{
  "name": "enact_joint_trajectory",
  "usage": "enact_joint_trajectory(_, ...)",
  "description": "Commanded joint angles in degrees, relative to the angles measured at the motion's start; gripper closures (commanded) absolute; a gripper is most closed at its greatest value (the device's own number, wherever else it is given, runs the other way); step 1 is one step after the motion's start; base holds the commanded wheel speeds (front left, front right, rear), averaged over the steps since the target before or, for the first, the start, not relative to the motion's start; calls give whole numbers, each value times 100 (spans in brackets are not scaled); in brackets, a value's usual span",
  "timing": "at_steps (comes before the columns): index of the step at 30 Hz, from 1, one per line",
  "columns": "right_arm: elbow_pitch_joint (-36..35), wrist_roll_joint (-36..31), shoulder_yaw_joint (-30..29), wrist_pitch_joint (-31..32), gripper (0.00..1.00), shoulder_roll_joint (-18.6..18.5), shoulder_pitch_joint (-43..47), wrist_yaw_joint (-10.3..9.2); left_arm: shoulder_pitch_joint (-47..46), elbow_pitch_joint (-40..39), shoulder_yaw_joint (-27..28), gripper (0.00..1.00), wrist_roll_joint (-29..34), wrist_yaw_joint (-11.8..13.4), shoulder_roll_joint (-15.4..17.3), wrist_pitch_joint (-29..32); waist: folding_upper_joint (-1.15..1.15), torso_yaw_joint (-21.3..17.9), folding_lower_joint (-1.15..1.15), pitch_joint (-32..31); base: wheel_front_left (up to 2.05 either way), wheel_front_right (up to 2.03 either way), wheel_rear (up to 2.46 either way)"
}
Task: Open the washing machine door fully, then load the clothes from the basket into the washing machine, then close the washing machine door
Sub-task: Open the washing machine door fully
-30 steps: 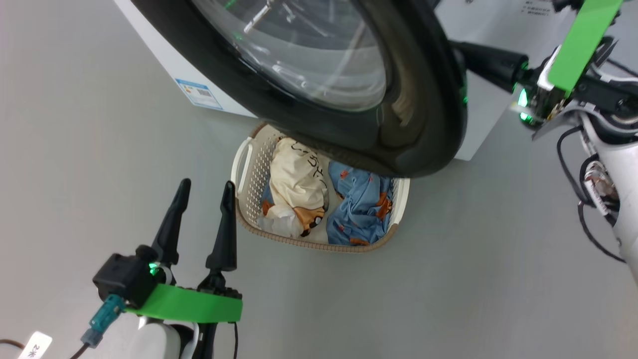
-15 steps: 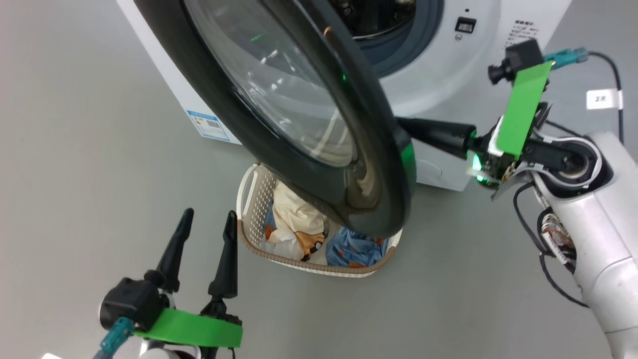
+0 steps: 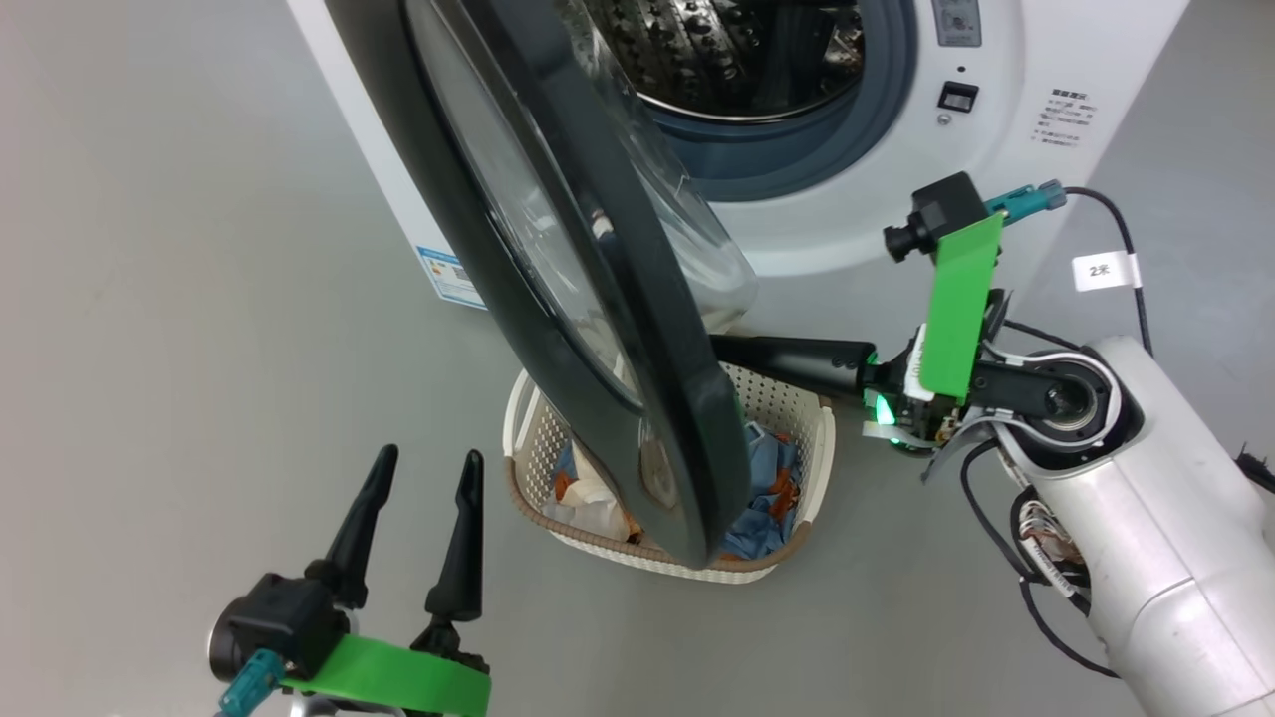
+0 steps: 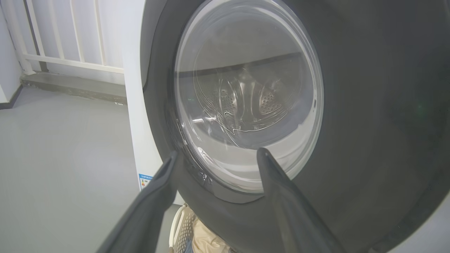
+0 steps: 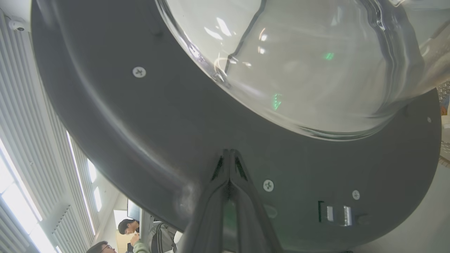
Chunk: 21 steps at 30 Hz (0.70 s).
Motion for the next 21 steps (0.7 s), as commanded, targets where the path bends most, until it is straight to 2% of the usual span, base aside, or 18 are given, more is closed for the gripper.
enact_joint_trajectory(1, -202, -23, 110, 46, 100, 173, 81, 35, -20, -72, 135, 0, 55, 3, 66, -38, 0, 71, 0, -24, 0, 0, 0)
enact_joint_trajectory(11, -257, -69, 200, 34, 100, 430, 245, 35, -18, 23, 91, 0, 40, 3, 66, -38, 0, 221, 0, -109, 0, 0, 0)
enact_joint_trajectory(19, -288, -256, 55, -269, 100, 381, 400, 35, -42, 154, 88, 0, 16, 3, 66, -38, 0, 138, 0, -245, 0, 0, 0)
enact_joint_trajectory(20, -288, -278, 22, -339, 87, 371, 428, 35, -55, 179, 91, 0, -2, 3, 66, -38, 0, 108, 0, -264, 0, 0, 0)
enact_joint_trajectory(21, -287, -308, -8, -410, 67, 352, 458, 35, -69, 202, 95, 0, -22, 3, 66, -38, 0, 77, 0, -285, 0, 0, 0)
